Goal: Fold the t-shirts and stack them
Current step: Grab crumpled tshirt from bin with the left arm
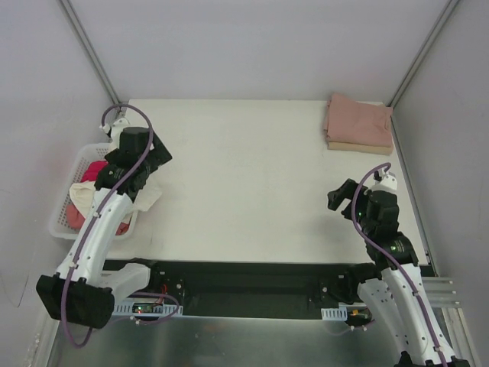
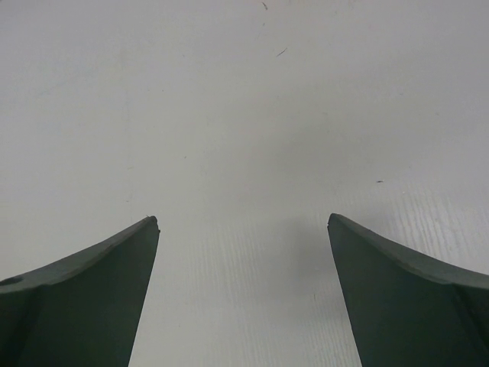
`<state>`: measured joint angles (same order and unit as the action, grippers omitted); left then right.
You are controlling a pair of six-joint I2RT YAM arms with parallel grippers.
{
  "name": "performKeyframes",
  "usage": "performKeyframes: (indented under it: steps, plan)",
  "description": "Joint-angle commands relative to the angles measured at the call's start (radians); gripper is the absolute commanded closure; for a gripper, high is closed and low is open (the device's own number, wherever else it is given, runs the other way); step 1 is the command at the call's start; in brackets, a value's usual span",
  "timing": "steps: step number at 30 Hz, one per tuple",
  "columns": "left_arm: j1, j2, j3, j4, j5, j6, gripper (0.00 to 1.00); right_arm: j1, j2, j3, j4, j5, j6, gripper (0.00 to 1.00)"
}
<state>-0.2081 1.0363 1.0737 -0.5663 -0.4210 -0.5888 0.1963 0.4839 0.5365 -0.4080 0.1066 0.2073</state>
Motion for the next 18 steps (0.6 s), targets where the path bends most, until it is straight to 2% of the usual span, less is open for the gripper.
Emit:
performKeyframes:
  steps: [1, 5, 11, 18]
  plan:
    - [0.131, 0.114, 0.069, -0.032, 0.077, 0.049, 0.01, 0.006, -0.005, 0.003, 0.035, -0.031, 0.024, 0.03]
    - [0.194, 0.195, 0.098, -0.032, 0.107, 0.055, 0.01, 0.006, 0.008, 0.005, 0.034, -0.042, 0.018, 0.03]
    - [0.202, 0.298, 0.118, -0.041, 0.033, 0.029, 0.02, 0.006, 0.047, 0.014, 0.034, -0.045, 0.009, 0.03]
    - [0.266, 0.430, 0.164, -0.040, -0.047, 0.035, 0.07, 0.008, 0.064, 0.008, 0.043, -0.047, 0.004, 0.03]
